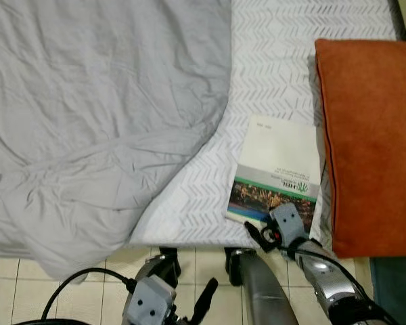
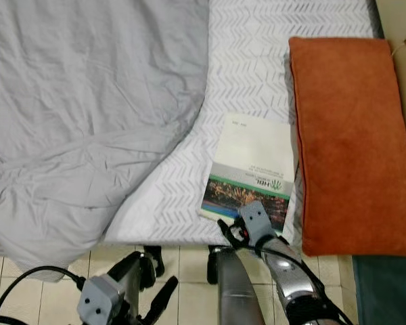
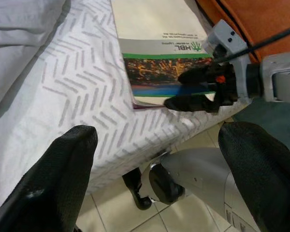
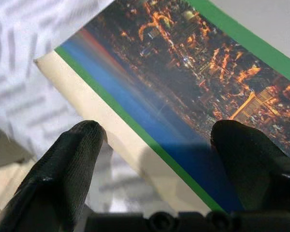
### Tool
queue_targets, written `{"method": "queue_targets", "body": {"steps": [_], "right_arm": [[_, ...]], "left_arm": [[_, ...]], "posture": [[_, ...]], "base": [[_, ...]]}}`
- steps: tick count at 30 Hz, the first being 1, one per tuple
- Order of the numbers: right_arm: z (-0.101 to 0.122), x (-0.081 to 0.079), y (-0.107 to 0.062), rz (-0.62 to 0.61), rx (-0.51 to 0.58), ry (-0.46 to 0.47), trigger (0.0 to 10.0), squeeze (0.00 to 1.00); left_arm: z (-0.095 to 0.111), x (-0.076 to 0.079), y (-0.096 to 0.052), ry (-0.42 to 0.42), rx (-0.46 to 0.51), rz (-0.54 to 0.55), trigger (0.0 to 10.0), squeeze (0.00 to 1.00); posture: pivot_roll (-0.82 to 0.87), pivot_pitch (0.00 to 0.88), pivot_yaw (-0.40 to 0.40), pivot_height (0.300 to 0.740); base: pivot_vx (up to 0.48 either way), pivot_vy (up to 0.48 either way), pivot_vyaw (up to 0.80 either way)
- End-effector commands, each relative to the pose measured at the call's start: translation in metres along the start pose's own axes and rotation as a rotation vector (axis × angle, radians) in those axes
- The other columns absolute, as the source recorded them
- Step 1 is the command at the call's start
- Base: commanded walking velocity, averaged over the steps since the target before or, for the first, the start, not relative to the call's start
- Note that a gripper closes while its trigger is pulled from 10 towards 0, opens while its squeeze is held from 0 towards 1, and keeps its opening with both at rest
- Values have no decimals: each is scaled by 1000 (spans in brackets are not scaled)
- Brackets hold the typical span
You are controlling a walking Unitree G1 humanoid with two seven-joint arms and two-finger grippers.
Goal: Clean up the room
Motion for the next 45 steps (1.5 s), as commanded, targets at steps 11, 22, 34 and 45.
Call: {"method": "queue_targets", "body": {"steps": [11,22,34,45], "right_arm": [[-58,41,-36,-135,-278,-149,10000,0],[-33,35,-22,-131,-158,-114,10000,0],[17,-16,-67,-53,155,201,10000,0],[20,1,-83,-322,267,362,10000,1000]], "left_arm": [[-12,8,-2,-13,-54,-26,10000,0],[-17,5,-4,1,-62,-29,10000,0],[-27,-3,-5,15,-71,-5,10000,0],[-42,-72,61,41,-80,194,10000,0]], "posture": [[46,706,30,740],[42,693,23,740],[-47,439,-34,740],[-131,35,21,740]], "base": [[0,0,0],[0,0,0],[0,0,0],[0,0,0]]}}
Point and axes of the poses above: a point about 5 cm out from each wrist's last joint towards the gripper, its own y axis pointing out of the wrist towards the gripper, its own z axis along the axis of the wrist's last joint, x = y × z, the point moved 2 cm from there along y, pointing out of the wrist towards the gripper, and after that the axes turned 10 degrees about y, right-handed, at the moved point
